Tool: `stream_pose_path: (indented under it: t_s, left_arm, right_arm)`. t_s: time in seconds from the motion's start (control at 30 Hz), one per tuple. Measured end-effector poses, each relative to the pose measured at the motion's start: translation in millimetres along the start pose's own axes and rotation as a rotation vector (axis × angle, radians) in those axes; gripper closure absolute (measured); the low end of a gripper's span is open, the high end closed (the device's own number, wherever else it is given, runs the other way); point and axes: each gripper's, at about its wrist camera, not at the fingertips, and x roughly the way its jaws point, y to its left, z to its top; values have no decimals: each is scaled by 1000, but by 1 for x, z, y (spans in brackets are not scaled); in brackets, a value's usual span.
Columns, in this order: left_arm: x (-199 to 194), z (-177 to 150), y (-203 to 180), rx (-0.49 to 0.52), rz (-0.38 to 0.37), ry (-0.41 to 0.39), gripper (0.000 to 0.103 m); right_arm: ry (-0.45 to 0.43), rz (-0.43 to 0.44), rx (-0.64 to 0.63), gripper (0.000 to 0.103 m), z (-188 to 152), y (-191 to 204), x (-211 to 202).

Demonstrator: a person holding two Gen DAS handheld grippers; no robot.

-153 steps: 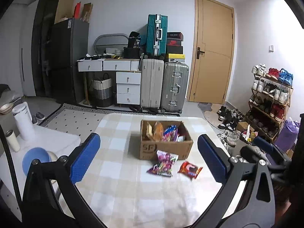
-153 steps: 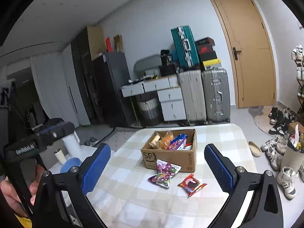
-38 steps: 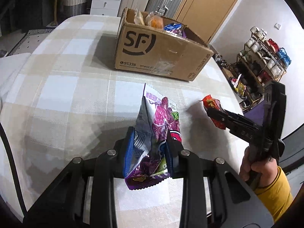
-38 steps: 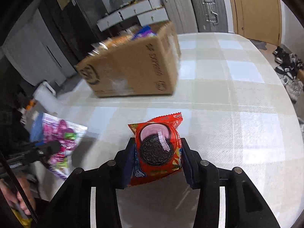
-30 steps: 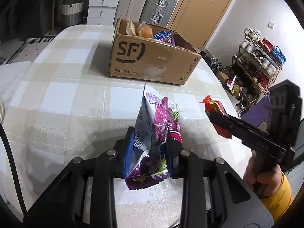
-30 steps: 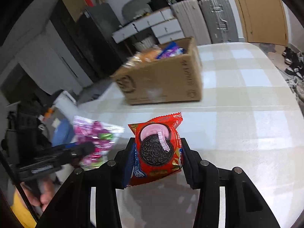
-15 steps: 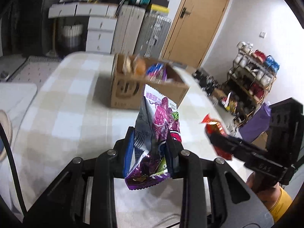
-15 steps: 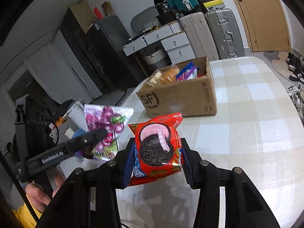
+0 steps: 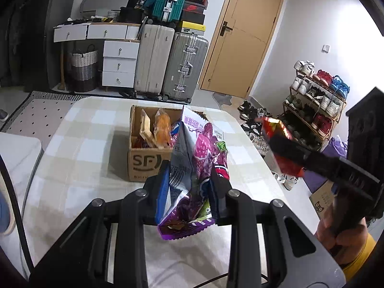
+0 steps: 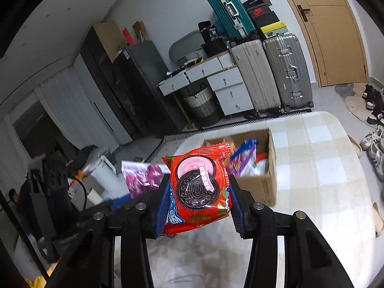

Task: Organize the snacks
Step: 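Lift both packs and carry them over the cardboard box, then open both grippers to drop the grape bag and Oreo pack into the box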

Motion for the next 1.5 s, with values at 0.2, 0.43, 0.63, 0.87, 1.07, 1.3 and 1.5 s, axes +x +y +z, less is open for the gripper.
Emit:
stream_pose_path:
  t_s: [0.2,0.43,0.63,0.87,1.07,1.3,1.5]
  left_arm:
    - [30,28,5,10,24,19,77]
    - [89,68,25,0,46,69,77]
    - [144,103,39,-13,53,120,77]
    - [203,134,48,17,88,148,77]
    - [252,143,54,34,95,193,77]
    - [290,127,53,68,56,251,77]
    - [312,108,55,60,58,303,77]
  right_arm:
    - [5,0,-30,58,27,4,23]
    - [32,-12,-10,58,49,-14,65]
    - [42,-21,23,58,51,-34,99]
    - [75,-59,25,58,49,-57,131]
    - [125,-114,-6,58,42,-70,162]
    - [171,-149,-33,58,33,-80,187]
    - [192,-179,-70,58,26,-82,196]
